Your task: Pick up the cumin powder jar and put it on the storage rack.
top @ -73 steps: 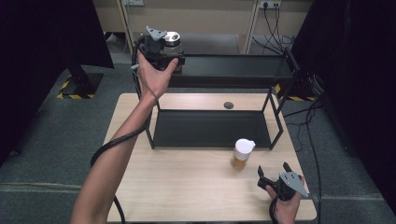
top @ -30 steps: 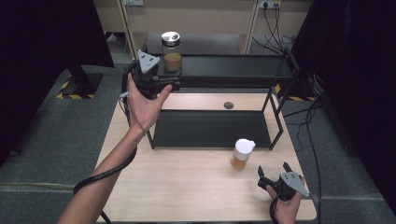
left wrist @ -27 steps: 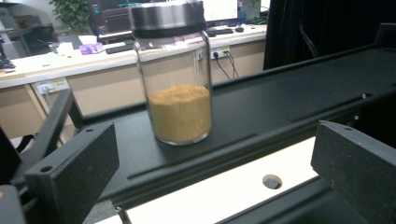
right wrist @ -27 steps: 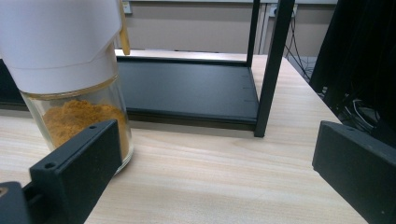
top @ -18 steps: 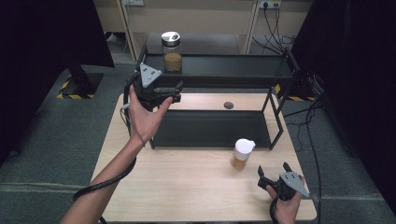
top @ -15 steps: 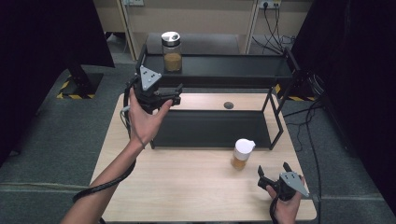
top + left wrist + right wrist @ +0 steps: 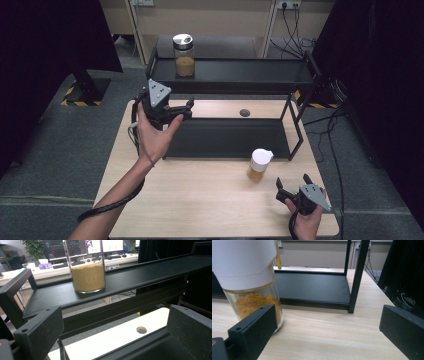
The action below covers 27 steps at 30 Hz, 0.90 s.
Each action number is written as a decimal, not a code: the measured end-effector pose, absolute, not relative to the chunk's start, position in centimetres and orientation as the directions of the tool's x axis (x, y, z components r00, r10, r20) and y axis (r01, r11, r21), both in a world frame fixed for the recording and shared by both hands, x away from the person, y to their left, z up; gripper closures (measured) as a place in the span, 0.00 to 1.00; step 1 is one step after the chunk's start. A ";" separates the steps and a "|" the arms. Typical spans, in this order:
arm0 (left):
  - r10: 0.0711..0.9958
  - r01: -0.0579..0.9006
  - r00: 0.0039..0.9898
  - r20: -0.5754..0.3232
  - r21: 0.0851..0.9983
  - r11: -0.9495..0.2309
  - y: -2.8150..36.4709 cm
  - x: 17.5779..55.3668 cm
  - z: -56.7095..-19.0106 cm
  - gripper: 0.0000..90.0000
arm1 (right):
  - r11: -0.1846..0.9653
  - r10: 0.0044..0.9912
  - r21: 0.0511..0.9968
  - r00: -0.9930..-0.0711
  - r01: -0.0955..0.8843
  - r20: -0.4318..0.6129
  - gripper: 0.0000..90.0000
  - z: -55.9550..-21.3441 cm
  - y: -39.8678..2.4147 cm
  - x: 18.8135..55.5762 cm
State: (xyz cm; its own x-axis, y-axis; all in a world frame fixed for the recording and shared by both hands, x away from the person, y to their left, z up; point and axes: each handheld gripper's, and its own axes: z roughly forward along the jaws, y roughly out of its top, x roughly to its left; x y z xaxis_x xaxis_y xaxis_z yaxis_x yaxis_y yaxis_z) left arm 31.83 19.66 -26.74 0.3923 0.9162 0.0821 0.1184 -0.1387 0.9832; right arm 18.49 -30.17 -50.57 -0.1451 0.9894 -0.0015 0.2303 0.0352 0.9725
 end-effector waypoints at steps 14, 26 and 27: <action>0.915 0.133 0.401 0.046 0.985 -0.108 20.3 30.8 -29.8 0.00 | 0.038 0.989 0.972 -0.145 0.231 -0.004 0.02 -50.5 -30.1 18.5; 0.912 0.154 0.408 0.032 0.983 -0.104 20.9 29.8 -32.7 0.00 | 0.045 0.989 0.972 -0.146 0.231 -0.011 0.02 -50.5 -30.0 18.5; 0.912 0.155 0.410 0.033 0.982 -0.105 21.0 29.7 -33.0 0.00 | 0.043 0.989 0.972 -0.145 0.232 -0.009 0.02 -50.5 -30.0 18.5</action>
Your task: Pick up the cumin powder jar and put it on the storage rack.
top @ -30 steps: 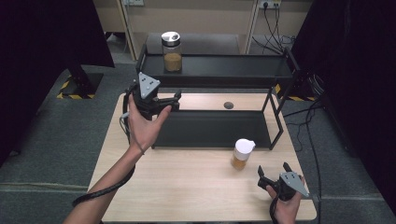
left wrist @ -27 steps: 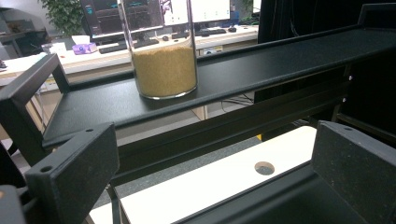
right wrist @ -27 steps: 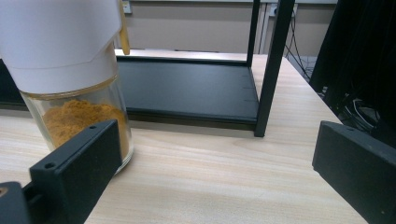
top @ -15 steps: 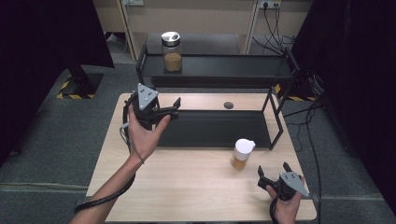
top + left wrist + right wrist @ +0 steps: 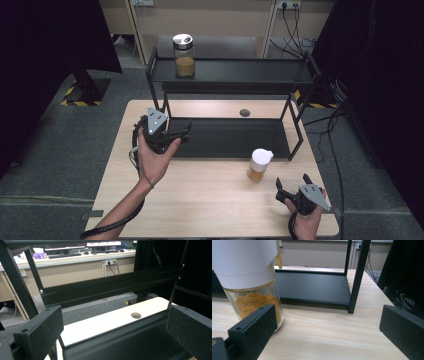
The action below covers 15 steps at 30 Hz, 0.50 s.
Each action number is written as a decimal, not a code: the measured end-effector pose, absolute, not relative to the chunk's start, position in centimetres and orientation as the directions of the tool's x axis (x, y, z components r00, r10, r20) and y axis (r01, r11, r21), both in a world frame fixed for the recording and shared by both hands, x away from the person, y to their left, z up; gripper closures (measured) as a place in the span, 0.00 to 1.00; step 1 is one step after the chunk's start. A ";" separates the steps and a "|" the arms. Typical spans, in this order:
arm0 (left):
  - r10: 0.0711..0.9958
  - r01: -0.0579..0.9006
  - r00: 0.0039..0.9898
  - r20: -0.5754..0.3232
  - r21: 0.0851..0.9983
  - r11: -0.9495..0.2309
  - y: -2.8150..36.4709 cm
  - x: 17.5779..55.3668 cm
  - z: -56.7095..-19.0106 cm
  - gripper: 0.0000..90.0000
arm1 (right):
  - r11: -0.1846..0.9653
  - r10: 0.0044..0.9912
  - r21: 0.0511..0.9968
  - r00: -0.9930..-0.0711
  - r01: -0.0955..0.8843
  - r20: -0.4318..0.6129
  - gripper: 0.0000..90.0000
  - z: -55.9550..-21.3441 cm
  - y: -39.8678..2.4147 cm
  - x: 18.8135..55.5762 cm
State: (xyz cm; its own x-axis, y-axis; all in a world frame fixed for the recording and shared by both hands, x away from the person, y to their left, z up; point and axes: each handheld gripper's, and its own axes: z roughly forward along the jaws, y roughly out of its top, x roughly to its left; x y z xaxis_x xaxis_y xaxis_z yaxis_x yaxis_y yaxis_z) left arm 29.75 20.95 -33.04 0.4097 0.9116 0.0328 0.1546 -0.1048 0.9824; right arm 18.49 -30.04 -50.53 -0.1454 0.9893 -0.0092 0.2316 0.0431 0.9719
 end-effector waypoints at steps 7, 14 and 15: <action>0.906 0.170 0.422 0.014 0.981 -0.094 21.1 29.3 -35.5 0.00 | 0.047 0.989 0.972 -0.145 0.230 -0.013 0.02 -50.5 -30.0 18.5; 0.903 0.172 0.430 0.020 0.980 -0.104 20.7 28.7 -37.6 0.00 | 0.049 0.989 0.972 -0.146 0.229 -0.015 0.02 -50.6 -30.0 18.5; 0.903 0.172 0.430 0.020 0.980 -0.104 20.7 28.7 -37.6 0.00 | 0.049 0.989 0.972 -0.146 0.229 -0.015 0.02 -50.6 -30.0 18.5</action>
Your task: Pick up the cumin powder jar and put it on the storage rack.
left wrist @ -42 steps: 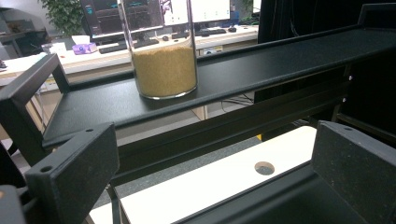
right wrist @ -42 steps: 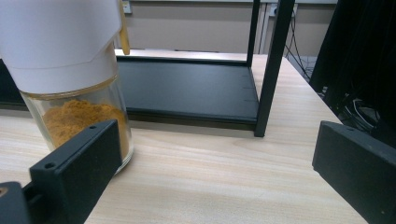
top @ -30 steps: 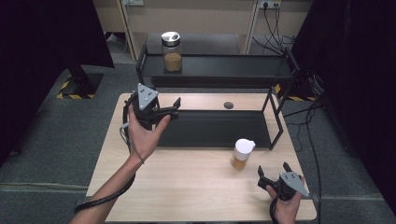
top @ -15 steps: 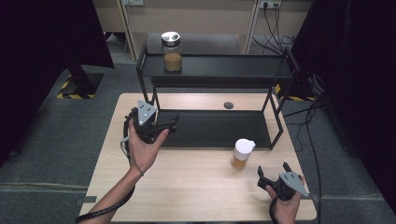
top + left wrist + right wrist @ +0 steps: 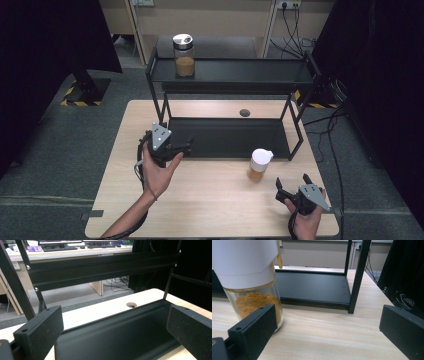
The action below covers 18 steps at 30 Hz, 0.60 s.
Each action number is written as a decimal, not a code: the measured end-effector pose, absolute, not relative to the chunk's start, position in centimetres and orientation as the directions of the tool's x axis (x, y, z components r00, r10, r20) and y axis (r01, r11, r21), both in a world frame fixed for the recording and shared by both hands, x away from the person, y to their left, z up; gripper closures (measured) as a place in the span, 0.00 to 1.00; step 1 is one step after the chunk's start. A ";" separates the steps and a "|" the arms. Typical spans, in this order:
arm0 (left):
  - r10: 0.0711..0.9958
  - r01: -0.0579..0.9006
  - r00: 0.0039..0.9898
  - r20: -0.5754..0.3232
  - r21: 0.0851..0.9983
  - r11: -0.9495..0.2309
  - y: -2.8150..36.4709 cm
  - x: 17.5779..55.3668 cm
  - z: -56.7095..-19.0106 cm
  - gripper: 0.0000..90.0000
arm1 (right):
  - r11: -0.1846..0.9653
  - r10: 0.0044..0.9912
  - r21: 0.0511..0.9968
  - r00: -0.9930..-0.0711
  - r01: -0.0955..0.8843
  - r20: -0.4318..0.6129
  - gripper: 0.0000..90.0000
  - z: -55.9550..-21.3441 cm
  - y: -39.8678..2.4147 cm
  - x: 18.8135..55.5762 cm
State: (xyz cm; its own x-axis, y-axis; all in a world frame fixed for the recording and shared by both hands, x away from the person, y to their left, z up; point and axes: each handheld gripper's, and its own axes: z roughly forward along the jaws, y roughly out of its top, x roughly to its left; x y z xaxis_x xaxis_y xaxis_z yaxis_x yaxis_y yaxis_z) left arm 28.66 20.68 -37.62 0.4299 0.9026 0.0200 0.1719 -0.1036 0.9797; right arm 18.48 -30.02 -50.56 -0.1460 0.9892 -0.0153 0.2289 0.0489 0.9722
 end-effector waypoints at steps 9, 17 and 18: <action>0.895 0.174 0.444 0.031 0.977 -0.120 20.0 27.5 -40.2 0.00 | 0.050 0.989 0.973 -0.146 0.227 -0.017 0.02 -50.6 -30.0 18.5; 0.891 0.194 0.452 0.027 0.973 -0.128 19.6 27.1 -42.3 0.00 | 0.052 0.989 0.972 -0.148 0.228 -0.019 0.02 -50.6 -30.0 18.5; 0.891 0.194 0.452 0.027 0.973 -0.128 19.6 27.1 -42.3 0.00 | 0.052 0.989 0.972 -0.148 0.228 -0.019 0.02 -50.6 -30.0 18.5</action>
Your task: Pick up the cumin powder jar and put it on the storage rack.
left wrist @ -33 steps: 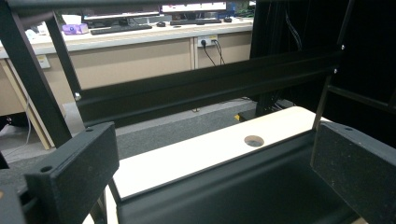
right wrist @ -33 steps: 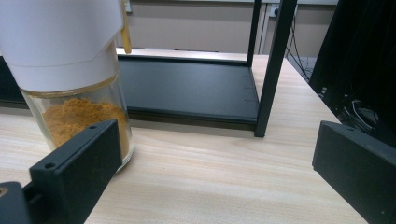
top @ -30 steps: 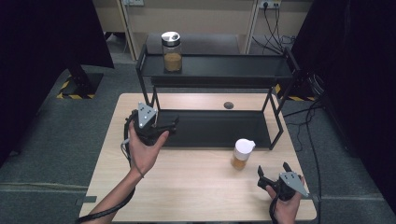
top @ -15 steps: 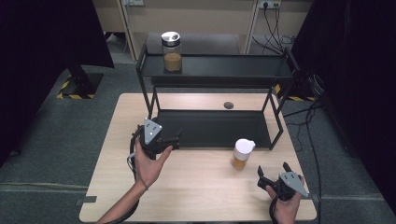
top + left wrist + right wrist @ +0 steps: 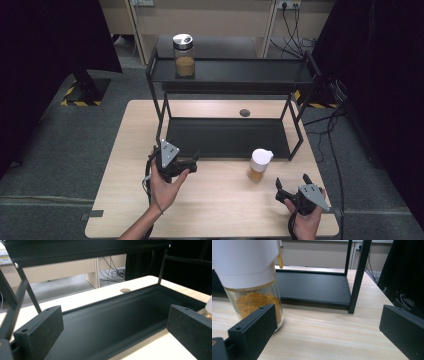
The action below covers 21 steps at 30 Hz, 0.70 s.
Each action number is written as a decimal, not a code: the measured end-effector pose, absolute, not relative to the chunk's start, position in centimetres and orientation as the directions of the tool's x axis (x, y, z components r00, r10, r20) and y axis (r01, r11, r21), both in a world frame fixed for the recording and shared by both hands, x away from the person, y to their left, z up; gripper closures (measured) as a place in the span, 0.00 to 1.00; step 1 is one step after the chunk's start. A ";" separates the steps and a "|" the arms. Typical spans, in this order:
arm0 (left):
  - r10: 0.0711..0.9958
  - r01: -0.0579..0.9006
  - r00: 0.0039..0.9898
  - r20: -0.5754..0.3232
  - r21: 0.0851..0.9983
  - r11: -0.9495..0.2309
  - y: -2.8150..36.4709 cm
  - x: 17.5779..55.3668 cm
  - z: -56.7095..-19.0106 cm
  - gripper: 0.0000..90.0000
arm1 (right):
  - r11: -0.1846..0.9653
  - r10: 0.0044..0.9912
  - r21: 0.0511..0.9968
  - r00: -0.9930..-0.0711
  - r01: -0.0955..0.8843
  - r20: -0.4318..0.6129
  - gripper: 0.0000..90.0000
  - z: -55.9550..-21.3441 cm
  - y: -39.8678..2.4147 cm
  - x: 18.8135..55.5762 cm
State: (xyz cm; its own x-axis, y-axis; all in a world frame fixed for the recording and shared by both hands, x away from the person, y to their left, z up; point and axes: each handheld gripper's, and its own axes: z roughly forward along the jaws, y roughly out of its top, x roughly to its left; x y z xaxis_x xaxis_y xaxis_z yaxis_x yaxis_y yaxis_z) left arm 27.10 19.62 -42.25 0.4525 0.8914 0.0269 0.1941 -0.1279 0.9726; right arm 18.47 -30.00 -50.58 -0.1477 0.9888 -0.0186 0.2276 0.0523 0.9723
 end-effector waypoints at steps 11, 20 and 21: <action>0.891 0.214 0.453 0.028 0.967 -0.139 19.0 26.4 -45.2 0.00 | 0.053 0.989 0.972 -0.150 0.229 -0.019 0.02 -50.6 -30.0 18.5; 0.895 0.222 0.447 0.022 0.966 -0.135 18.9 26.1 -46.5 0.00 | 0.053 0.989 0.972 -0.150 0.228 -0.019 0.02 -50.6 -30.0 18.5; 0.895 0.221 0.446 0.023 0.966 -0.135 18.9 26.0 -46.7 0.00 | 0.054 0.988 0.972 -0.150 0.228 -0.020 0.02 -50.6 -30.0 18.5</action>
State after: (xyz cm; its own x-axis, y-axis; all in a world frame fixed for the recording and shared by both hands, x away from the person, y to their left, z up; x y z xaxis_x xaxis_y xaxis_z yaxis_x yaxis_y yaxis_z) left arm 26.02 18.92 -46.66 0.4457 0.8949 0.0233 0.2213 -0.1354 0.9657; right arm 18.48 -30.02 -50.57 -0.1503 0.9884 -0.0198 0.2279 0.0541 0.9722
